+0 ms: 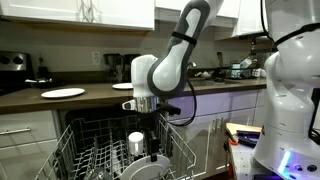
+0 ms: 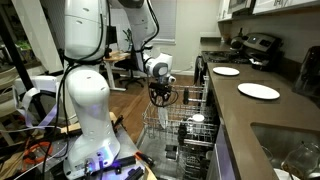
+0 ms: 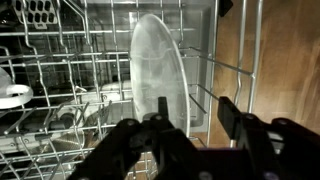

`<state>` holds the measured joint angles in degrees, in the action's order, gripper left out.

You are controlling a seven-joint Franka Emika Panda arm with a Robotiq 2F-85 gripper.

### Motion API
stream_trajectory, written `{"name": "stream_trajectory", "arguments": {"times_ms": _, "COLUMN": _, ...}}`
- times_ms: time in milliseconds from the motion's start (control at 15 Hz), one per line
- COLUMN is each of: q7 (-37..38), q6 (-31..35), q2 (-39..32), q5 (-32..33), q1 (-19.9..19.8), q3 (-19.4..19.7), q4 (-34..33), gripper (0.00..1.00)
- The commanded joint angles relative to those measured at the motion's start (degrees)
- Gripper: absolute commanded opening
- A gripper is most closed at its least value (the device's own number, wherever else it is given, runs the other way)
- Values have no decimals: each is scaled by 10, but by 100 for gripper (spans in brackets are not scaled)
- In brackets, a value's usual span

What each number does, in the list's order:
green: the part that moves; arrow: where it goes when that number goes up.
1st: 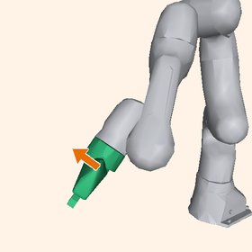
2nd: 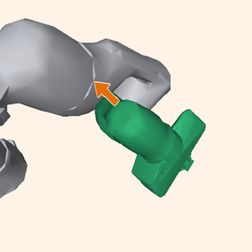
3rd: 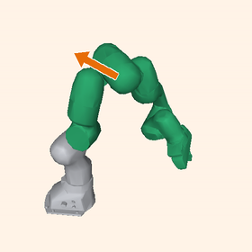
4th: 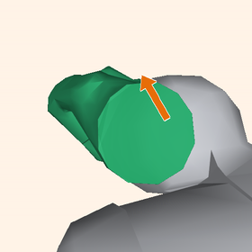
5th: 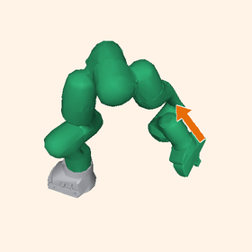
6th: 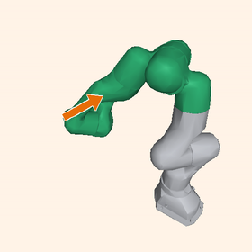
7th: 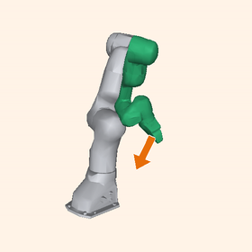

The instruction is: Remove the plate from the dishwasher and put it on the counter top

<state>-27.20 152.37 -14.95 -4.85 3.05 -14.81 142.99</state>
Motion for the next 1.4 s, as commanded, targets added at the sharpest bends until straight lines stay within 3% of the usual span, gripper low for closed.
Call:
{"name": "stream_trajectory", "arguments": {"times_ms": 0, "q7": -28, "q6": 0, "q2": -25, "q5": -3, "q1": -12, "q3": -5, "q4": -17, "gripper": 33}}
{"name": "stream_trajectory", "arguments": {"times_ms": 400, "q7": -37, "q6": 2, "q2": -44, "q5": -5, "q1": -21, "q3": -10, "q4": -26, "gripper": 30}}
{"name": "stream_trajectory", "arguments": {"times_ms": 533, "q7": -42, "q6": 2, "q2": -49, "q5": -6, "q1": -25, "q3": -12, "q4": -28, "gripper": 22}}
{"name": "stream_trajectory", "arguments": {"times_ms": 600, "q7": -47, "q6": 1, "q2": -49, "q5": -11, "q1": -29, "q3": -15, "q4": -28, "gripper": 10}}
{"name": "stream_trajectory", "arguments": {"times_ms": 733, "q7": -52, "q6": -3, "q2": -46, "q5": -19, "q1": -38, "q3": -22, "q4": -27, "gripper": 3}}
{"name": "stream_trajectory", "arguments": {"times_ms": 1333, "q7": -59, "q6": -43, "q2": -7, "q5": -33, "q1": -61, "q3": -28, "q4": -25, "gripper": 7}}
